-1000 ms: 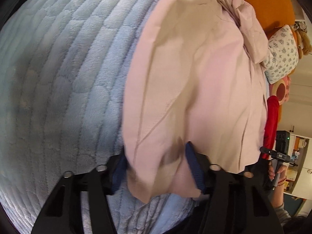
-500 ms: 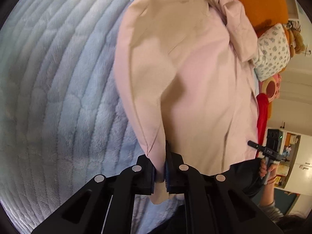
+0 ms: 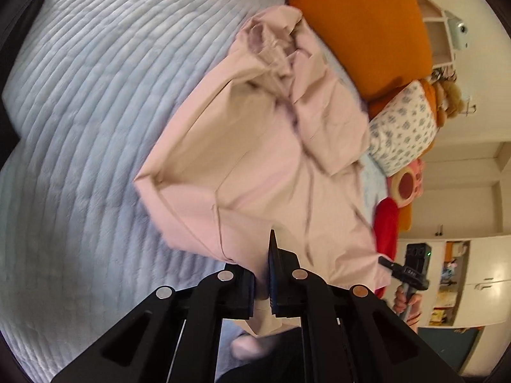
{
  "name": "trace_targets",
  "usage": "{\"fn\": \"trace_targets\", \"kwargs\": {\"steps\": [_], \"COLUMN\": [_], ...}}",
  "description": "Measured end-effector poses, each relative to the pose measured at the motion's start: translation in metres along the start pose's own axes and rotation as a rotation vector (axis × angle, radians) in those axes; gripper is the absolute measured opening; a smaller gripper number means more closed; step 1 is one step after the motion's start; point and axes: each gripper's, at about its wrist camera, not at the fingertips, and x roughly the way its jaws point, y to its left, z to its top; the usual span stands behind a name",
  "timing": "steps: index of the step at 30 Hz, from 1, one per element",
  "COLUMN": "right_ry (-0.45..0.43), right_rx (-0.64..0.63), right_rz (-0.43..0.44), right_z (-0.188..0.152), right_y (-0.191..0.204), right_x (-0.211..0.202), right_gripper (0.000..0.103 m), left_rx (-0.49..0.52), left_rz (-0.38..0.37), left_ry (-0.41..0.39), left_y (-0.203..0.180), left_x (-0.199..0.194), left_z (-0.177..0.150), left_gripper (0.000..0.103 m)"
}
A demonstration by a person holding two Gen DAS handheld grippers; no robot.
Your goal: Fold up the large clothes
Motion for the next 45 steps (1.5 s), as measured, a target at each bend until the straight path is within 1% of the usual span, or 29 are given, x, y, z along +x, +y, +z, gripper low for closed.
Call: {"fn": "trace_targets", "kwargs": {"steps": [5,9,13,16,20,21,24,25,27,28,31,34,37,39,41,45], "right_ry": [-0.074,-0.122,-0.167,-0.194,-0.216,-0.215,-0.207,-0.203,-0.193,-0.193,-0.19,-0.187,-0.181,-0.169,-0.15,-0.138], "right_rx": [-0.001,-0.006,-0.018,-0.031,-0.036,-0.045,-0.042,-0.034,-0.024,-0.012,0.016,0.035,0.089,0.119,0.129,0.094], "right_rz": [0.011,0.017,-0.005,-0.04,-0.101,-0.131,-0.181,-0.203,-0.22,-0.23,-0.253,-0.267,-0.264,-0.269,-0.291,-0.376], "right_z": [0.029,0.058,0.1,0.137,0.193,0.211,0.251,0.269,0.292,0.306,0.342,0.369,0.388,0.393,0.395,0.39], "right_y": [0.02,0.029,0.046,0.056,0.065,0.067,0.069,0.067,0.063,0.058,0.046,0.033,0.012,-0.001,-0.014,-0.018], "right_x": [-0.02,-0.041,-0.055,-0.061,-0.062,-0.058,-0.046,-0.039,-0.031,-0.025,-0.007,0.017,0.04,0.054,0.071,0.092], "right_gripper": [0.01,0.01,0.01,0.01,0.009,0.009,0.009,0.009,0.009,0.009,0.009,0.009,0.009,0.009,0.009,0.007], "left_rx": [-0.005,0.009,0.031,0.029,0.024,0.022,0.021,0.017,0.007,-0.005,-0.027,-0.073,-0.14,-0.167,-0.175,-0.142], "left_rz": [-0.043,-0.053,-0.055,-0.054,-0.029,-0.019,0.023,0.032,0.045,0.06,0.108,0.126,0.117,0.121,0.138,0.207], "left_ry": [-0.042,-0.081,-0.123,-0.151,-0.18,-0.186,-0.201,-0.204,-0.209,-0.215,-0.219,-0.223,-0.222,-0.218,-0.206,-0.175], "left_y": [-0.019,-0.046,-0.074,-0.09,-0.111,-0.116,-0.126,-0.129,-0.13,-0.13,-0.124,-0.108,-0.086,-0.074,-0.067,-0.064], "left_x": [-0.014,-0.027,-0.041,-0.041,-0.025,-0.017,0.004,0.013,0.025,0.033,0.055,0.078,0.099,0.112,0.128,0.155], "left_z": [0.028,0.058,0.099,0.133,0.192,0.209,0.249,0.266,0.287,0.301,0.329,0.346,0.357,0.359,0.36,0.357], "left_gripper": [0.011,0.011,0.011,0.011,0.011,0.011,0.011,0.011,0.011,0.011,0.011,0.011,0.011,0.011,0.011,0.012]}}
